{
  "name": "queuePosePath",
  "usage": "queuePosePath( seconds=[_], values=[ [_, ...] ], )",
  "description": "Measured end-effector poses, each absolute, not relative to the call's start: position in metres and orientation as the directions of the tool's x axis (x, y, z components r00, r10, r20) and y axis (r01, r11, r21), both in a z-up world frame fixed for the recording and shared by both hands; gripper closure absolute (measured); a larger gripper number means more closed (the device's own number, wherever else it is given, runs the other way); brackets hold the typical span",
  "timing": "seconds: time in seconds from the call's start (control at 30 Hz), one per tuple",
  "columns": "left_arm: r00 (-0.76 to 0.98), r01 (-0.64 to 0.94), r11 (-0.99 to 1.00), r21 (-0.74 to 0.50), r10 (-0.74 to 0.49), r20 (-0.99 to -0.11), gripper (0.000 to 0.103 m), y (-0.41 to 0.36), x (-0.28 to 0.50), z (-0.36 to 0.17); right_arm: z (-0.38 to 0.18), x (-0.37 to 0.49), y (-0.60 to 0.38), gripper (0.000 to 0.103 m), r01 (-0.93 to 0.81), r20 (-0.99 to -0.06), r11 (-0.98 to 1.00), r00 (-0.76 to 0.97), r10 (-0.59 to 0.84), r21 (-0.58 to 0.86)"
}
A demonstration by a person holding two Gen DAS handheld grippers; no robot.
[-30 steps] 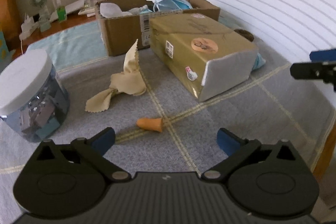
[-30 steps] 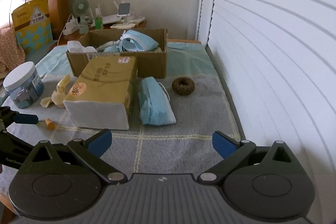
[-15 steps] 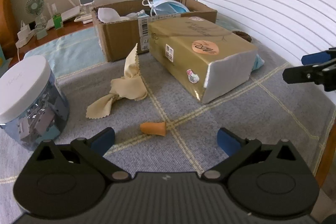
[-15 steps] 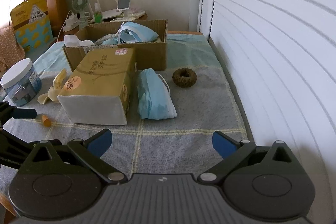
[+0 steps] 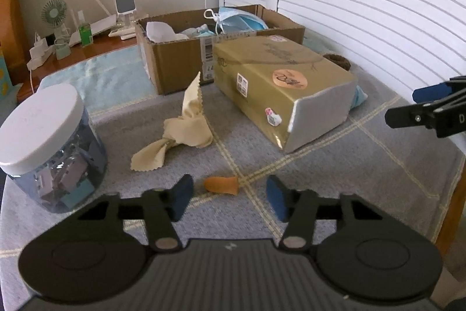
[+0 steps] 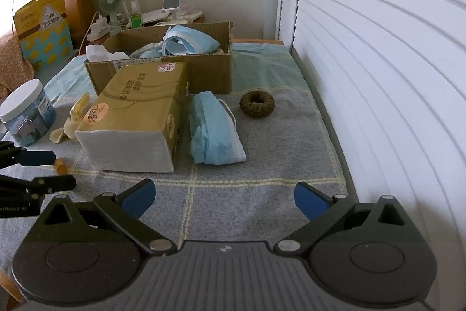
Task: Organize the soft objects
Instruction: 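Close the left gripper on the orange foam earplug, then hold the earplug in the left gripper while the right gripper closes on the second blue mask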
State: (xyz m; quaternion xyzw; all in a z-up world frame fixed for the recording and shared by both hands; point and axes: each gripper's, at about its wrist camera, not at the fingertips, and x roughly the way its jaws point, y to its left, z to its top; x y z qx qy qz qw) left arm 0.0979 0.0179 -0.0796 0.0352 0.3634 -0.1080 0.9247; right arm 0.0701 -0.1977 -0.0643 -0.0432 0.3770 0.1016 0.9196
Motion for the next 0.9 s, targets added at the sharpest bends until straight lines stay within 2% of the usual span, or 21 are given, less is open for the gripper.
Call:
queuePosePath(
  seconds=[0.1,0.2,0.3,0.43,0.67,0.9],
  values=[
    [0.719,0.235,0.972,-0.006,-0.178,-0.672,0.069,0.019,0.097,-0.079,-0.065,0.071,-0.197,0.0,-0.222,-0.702,0.975,0.695,0.154,-0.005],
    [0.721,0.243,0.97,0.0,-0.181,-0.669,0.075,0.017,0.097,-0.079,-0.065,0.072,-0.197,0.0,-0.223,-0.701,0.975,0.696,0.155,-0.006],
    [0.723,0.244,0.97,0.002,-0.18,-0.667,0.075,0.017,0.097,-0.079,-0.066,0.074,-0.196,0.003,-0.229,-0.701,0.973,0.696,0.156,-0.01],
    [0.72,0.241,0.971,-0.013,-0.187,-0.668,0.075,0.019,0.097,-0.079,-0.07,0.08,-0.193,0.017,-0.24,-0.702,0.97,0.696,0.152,-0.027],
    [0.717,0.237,0.971,-0.02,-0.188,-0.671,0.075,0.019,0.098,-0.079,-0.079,0.095,-0.188,0.031,-0.266,-0.701,0.963,0.696,0.158,-0.048],
    [0.713,0.237,0.971,-0.023,-0.19,-0.675,0.076,0.02,0.1,-0.078,-0.08,0.111,-0.185,0.036,-0.287,-0.684,0.957,0.706,0.184,-0.038]
  ],
)
